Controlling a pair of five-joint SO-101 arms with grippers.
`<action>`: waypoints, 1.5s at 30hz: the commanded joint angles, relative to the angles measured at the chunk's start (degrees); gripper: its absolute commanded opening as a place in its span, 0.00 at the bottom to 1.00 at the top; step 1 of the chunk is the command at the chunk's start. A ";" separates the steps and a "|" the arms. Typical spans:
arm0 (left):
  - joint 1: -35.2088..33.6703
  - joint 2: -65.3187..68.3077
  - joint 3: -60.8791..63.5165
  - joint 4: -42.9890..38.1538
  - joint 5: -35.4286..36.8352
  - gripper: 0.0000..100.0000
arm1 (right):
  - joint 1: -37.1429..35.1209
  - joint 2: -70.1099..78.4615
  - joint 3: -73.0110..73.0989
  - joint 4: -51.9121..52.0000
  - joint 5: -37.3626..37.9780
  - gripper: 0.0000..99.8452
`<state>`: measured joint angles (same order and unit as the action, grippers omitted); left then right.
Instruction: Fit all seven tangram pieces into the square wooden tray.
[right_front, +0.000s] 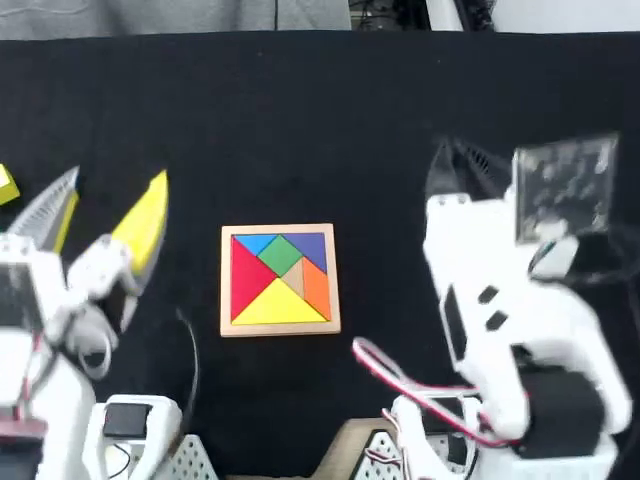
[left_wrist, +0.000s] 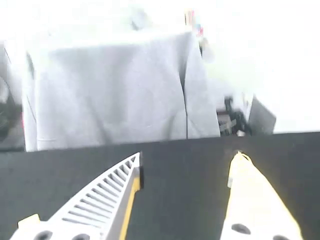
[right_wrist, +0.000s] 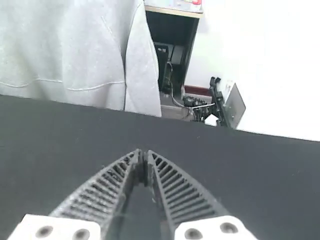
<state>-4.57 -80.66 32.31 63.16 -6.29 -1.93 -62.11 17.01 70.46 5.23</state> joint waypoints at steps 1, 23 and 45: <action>0.40 -13.45 15.25 -1.93 0.26 0.29 | -0.70 -9.98 16.22 -7.56 -0.53 0.01; -2.77 -23.38 65.10 -32.70 0.62 0.28 | -0.70 -45.14 74.07 -51.08 -0.09 0.01; -2.95 -21.71 65.19 8.70 0.44 0.25 | 2.81 -43.21 79.69 1.85 -0.44 0.01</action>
<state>-7.74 -101.76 96.40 70.29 -6.11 -0.79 -103.16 96.66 68.26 5.14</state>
